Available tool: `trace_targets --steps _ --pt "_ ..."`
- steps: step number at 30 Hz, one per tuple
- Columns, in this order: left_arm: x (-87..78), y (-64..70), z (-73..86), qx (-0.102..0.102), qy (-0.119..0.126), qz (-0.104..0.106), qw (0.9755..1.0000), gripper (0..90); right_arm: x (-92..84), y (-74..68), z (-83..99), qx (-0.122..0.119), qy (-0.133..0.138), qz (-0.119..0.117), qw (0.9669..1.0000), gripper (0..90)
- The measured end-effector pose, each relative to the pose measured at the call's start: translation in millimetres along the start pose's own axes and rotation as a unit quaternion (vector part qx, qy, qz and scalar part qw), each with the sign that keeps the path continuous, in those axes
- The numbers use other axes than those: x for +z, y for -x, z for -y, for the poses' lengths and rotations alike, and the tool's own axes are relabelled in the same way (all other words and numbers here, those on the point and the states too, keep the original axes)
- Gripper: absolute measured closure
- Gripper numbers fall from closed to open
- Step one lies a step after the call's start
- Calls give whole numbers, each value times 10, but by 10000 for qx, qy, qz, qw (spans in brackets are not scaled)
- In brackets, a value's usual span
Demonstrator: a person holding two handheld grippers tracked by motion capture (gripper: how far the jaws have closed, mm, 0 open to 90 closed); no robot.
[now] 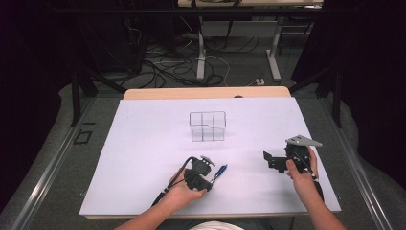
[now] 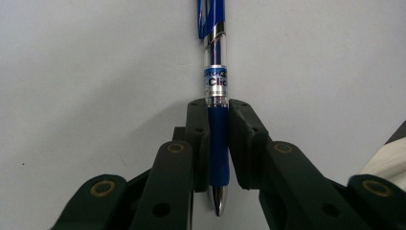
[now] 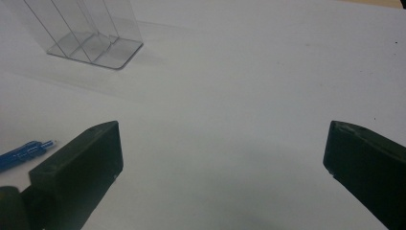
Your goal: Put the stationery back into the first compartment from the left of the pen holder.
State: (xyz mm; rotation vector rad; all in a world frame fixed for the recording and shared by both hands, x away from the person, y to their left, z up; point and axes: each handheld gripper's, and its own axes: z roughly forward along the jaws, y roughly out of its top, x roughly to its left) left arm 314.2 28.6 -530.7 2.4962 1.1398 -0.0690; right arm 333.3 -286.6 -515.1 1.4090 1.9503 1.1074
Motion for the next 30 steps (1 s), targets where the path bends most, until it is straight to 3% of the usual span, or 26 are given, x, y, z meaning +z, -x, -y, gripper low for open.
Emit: trace_targets --steps 15,24,26,30 --pt "-38 -34 -9 118 -21 34 9999 793 -5 5 1 26 1 4 10000 0" --pt "-114 -73 -12 65 148 84 9998 793 -9 7 -1 -9 -3 18 10000 0" --pt "-139 -99 -16 132 171 69 9997 793 -9 3 -1 19 -11 14 10000 0" --pt "-173 -120 -15 40 288 82 9995 793 -7 0 0 15 -3 3 10000 0"
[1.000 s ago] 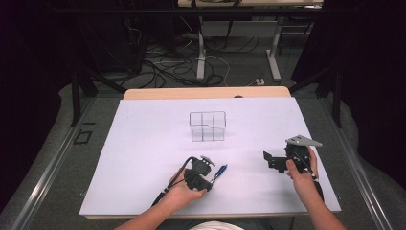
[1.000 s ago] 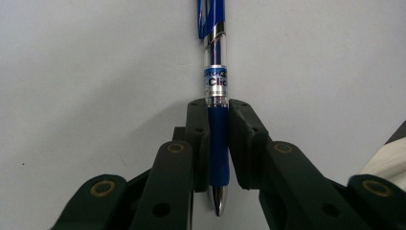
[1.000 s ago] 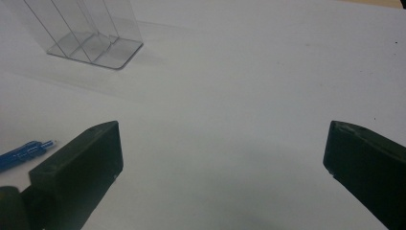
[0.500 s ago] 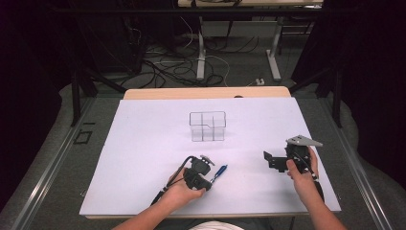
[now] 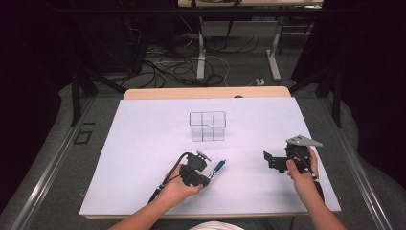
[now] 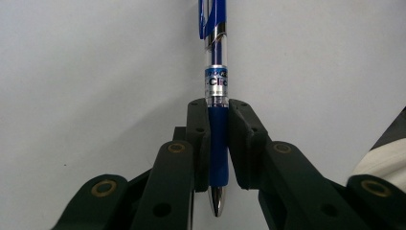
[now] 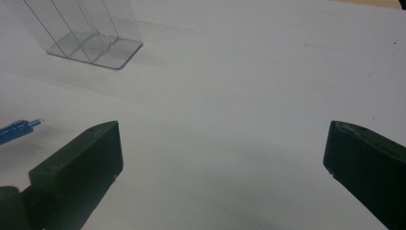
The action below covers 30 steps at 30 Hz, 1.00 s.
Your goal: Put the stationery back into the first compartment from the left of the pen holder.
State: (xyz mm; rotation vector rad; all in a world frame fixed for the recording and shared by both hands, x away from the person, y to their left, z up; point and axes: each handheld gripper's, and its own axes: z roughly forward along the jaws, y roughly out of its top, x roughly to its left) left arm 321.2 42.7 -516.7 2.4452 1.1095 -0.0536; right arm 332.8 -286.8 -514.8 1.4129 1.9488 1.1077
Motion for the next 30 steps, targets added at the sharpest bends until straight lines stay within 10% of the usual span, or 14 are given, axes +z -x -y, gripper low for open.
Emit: trace_targets --steps 17,25,30 --pt "-258 -16 -4 585 963 -534 9922 793 4 2 2 -10 4 -2 10000 0" --pt "-365 -14 2 1006 1334 -903 9818 793 7 -6 4 6 1 2 10000 0" --pt "-434 60 3 1525 1496 -1418 9666 793 5 -9 3 3 -1 5 10000 0"
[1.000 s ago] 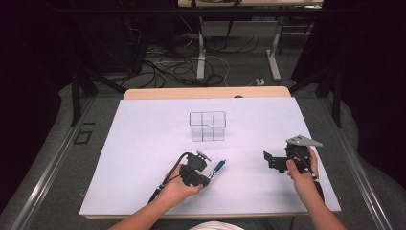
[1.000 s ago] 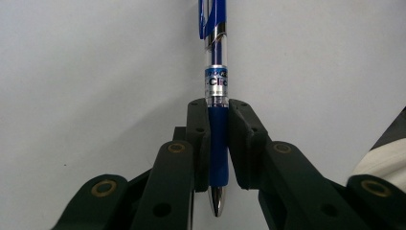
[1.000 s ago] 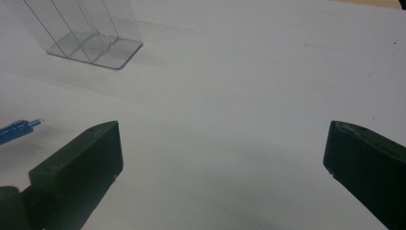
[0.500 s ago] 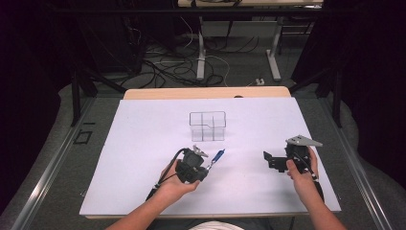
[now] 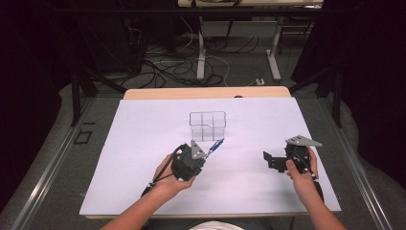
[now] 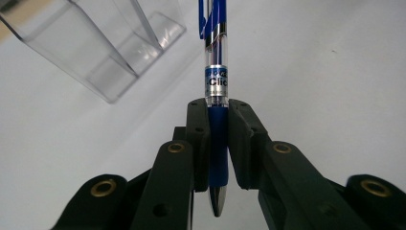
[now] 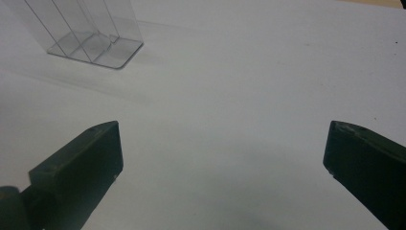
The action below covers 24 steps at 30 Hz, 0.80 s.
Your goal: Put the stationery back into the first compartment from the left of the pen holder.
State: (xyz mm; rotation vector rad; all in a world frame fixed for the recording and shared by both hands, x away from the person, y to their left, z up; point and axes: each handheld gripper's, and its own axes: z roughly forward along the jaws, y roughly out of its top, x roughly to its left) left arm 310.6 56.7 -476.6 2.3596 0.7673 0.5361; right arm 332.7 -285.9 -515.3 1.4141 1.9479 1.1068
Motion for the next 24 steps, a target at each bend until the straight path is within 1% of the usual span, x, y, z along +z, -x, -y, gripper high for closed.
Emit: trace_targets --steps 2,3,4,5,6,7,8,9,10,11,12,13,14,15,16,17,18,19,20,22,23,24 --pt "-34 18 -20 329 66 -192 9993 793 0 -2 0 -3 -2 1 10000 0" --pt "-54 27 -31 509 62 -306 9982 793 3 -5 1 0 25 34 10000 0" --pt "-75 36 -41 682 53 -392 9969 793 2 -7 1 11 20 19 10000 0" --pt "-90 46 -48 841 66 -498 9952 793 1 -6 0 7 12 10 10000 0" --pt "-108 52 -58 1033 64 -592 9929 793 1 -6 0 6 13 7 10000 0" --pt "-124 63 -63 1202 87 -726 9901 793 3 -7 1 7 20 31 10000 0" --pt "-145 68 -75 1377 59 -804 9872 793 2 0 0 -17 0 5 10000 0" --pt "-164 74 -83 1533 51 -877 9843 793 4 2 -1 -39 4 2 10000 0" --pt "-174 84 -87 1628 96 -951 9820 793 5 -1 -1 -23 1 -1 10000 0" --pt "-198 83 -99 1840 40 -1069 9771 793 6 -3 -1 -23 -3 -4 10000 0" --pt "-213 84 -108 1988 47 -1144 9733 793 8 -10 -1 10 -13 -17 10000 0" --pt "-226 85 -115 2090 65 -1213 9704 793 10 -7 -1 -11 -7 -16 10000 0" --pt "-241 82 -126 2242 51 -1292 9659 793 9 -7 -2 -15 -17 -3 10000 0" --pt "-249 82 -129 2354 88 -1376 9621 793 12 -7 -1 -11 -10 -18 10000 0" --pt "-267 81 -140 2425 55 -1393 9601 793 11 -7 -1 -13 -14 -12 10000 0" --pt "-274 78 -145 2528 68 -1467 9563 793 10 -7 -1 -13 -20 -8 10000 0" --pt "-292 78 -156 2652 5 -1519 9522 793 12 -7 0 -10 -10 -15 10000 0" --pt "-298 76 -159 2770 16 -1578 9478 793 10 -7 -1 -13 -19 -5 10000 0" --pt "-314 79 -165 2878 -28 -1634 9436 793 10 -8 -2 -13 -19 -7 10000 0" --pt "-333 79 -172 3062 -30 -1738 9360 793 14 -7 -1 -34 -11 -7 10000 0" --pt "-347 82 -177 3128 -31 -1776 9331 793 15 -8 -1 -34 -8 -11 10000 0" --pt "-355 78 -181 3235 5 -1843 9281 793 16 -9 -2 -41 -6 -12 10000 0"
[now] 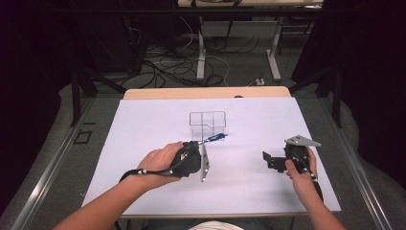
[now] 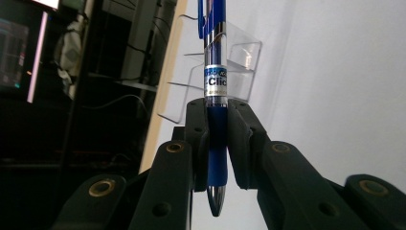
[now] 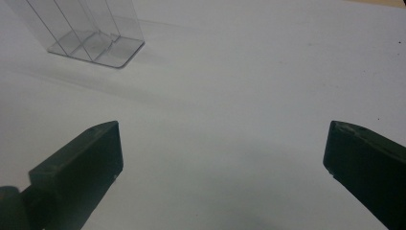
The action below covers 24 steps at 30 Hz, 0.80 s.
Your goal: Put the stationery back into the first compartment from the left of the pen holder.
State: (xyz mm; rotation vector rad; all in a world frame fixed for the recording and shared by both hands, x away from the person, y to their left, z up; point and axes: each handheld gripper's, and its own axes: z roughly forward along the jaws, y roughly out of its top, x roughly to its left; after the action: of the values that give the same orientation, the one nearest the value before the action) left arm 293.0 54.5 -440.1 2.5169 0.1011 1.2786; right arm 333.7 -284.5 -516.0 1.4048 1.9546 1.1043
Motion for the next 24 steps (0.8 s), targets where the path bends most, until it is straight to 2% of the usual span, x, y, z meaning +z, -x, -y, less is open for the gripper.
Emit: trace_targets --steps 3,7,9,10,12,13,15,17,18,19,20,21,22,24 --pt "-31 -28 -11 327 -37 -118 9994 793 -1 -2 -4 -26 20 -3 10000 0" --pt "-66 -38 -23 764 -64 -292 9966 793 2 -9 -6 -47 13 -24 10000 0" --pt "-74 -23 -25 1027 -70 -340 9941 793 3 -20 -8 -38 -2 -37 10000 0" --pt "-72 -9 -24 1166 -51 -430 9922 793 4 -25 -9 -34 -6 -42 10000 0" --pt "-73 10 -32 1392 -78 -435 9893 793 6 -32 -12 -47 -19 -61 10000 0" --pt "-80 8 -46 1553 -136 -388 9870 793 8 -37 -12 -46 -17 -66 10000 0" --pt "-70 51 -36 1545 -90 -388 9872 793 8 -44 -15 -70 -16 -69 10000 0" --pt "-68 58 -47 1830 -131 -436 9821 793 5 -60 -21 -45 -21 -101 9999 0" --pt "-63 80 -37 1814 -114 -449 9823 793 6 -63 -25 -62 -14 -106 9999 0" --pt "-64 79 -42 1938 -132 -454 9799 793 2 -66 -32 -87 -25 -103 9999 0" --pt "-60 107 -25 1837 -93 -468 9818 793 4 -69 -38 -128 -17 -138 9998 0" --pt "-68 107 -28 1964 -78 -565 9789 793 2 -79 -47 -112 -41 -189 9998 0" --pt "-66 125 -14 1963 -107 -494 9792 793 4 -85 -58 -132 -48 -225 9996 0" --pt "-84 138 -3 2179 -59 -634 9739 793 -3 -109 -91 -125 -99 -323 9994 0"
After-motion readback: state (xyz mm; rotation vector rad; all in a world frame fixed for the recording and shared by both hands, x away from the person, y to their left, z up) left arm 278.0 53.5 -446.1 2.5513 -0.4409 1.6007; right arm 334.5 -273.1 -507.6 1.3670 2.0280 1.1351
